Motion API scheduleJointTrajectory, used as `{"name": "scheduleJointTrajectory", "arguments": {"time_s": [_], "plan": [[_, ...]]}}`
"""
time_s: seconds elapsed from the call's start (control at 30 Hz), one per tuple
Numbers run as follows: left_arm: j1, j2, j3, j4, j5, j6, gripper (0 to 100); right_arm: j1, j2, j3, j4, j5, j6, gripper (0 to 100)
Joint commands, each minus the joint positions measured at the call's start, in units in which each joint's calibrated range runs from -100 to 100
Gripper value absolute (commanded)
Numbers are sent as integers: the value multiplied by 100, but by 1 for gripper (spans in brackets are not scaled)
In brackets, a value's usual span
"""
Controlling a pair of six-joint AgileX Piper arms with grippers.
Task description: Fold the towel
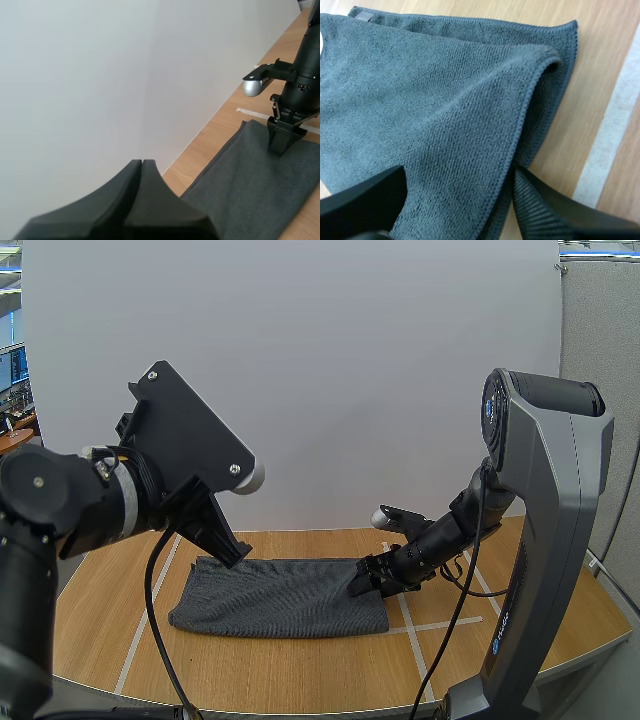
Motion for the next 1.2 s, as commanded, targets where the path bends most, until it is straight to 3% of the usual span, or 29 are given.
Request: {"name": "scheduleJointTrajectory", "arguments": {"time_s": [0.0, 0.43, 0.5, 0.63, 0.73, 1.03, 1.17], "plan": [[-106, -392, -15, -75, -58, -31, 0, -15, 136, 88, -357, -112, -76, 100], [-95, -529, -15, -69, -58, -126, 0, -15, 136, 78, -425, -112, -72, 100], [-19, -558, -15, -58, -58, -658, 0, -15, 136, 78, -439, -112, -35, 100], [188, -573, -15, 290, -72, -2416, 0, -15, 136, 78, -464, -112, 1, 100], [210, -573, -15, 712, -72, -3583, 0, -15, 86, 78, -492, -112, 69, 100], [210, -241, -24, 1758, 1113, -4265, 0, -15, -463, 78, -579, -151, 273, 100], [210, 103, -30, 2033, 1366, -4472, 0, -15, -469, 78, -597, -683, 340, 100]]}}
